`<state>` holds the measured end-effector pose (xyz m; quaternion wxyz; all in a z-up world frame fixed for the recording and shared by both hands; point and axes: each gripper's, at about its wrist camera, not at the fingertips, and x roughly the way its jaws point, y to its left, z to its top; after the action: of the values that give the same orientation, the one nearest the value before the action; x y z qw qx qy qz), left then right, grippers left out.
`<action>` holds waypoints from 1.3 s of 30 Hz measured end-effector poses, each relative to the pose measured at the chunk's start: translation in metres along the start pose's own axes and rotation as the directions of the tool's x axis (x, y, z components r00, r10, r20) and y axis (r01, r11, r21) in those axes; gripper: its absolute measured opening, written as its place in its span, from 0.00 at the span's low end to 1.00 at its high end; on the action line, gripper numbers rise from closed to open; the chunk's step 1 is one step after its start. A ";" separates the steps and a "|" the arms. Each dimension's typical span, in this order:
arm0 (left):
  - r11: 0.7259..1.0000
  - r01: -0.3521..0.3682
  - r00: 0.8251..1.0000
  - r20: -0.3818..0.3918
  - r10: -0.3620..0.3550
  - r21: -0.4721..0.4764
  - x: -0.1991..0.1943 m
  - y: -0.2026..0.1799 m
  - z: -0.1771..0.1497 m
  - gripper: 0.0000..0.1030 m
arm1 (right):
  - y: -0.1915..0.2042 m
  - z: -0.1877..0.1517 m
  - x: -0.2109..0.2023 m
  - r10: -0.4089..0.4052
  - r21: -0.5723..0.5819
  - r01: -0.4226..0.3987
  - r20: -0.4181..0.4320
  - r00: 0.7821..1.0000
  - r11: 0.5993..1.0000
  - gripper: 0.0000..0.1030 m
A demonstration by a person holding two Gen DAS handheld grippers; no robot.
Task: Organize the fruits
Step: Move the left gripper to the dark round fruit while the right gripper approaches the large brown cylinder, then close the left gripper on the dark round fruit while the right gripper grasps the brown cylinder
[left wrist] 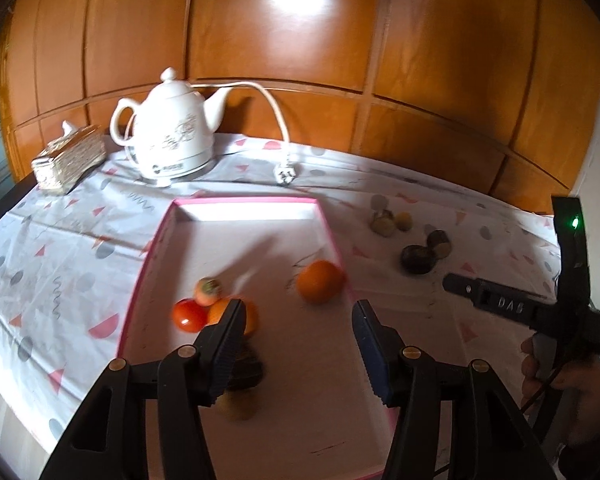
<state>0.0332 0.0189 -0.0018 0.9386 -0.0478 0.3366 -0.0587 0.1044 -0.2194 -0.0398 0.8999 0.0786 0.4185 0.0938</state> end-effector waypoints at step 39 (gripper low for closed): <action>0.992 0.117 0.987 -0.113 -0.111 0.044 0.064 -0.064 0.027 0.54 | -0.036 0.058 0.057 -0.056 0.060 0.057 -0.013 0.998 0.997 0.56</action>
<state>0.0944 -0.0517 -0.0123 0.9147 -0.0400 0.3829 -0.1232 0.1883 -0.2443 -0.0527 0.8971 0.0935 0.4282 0.0559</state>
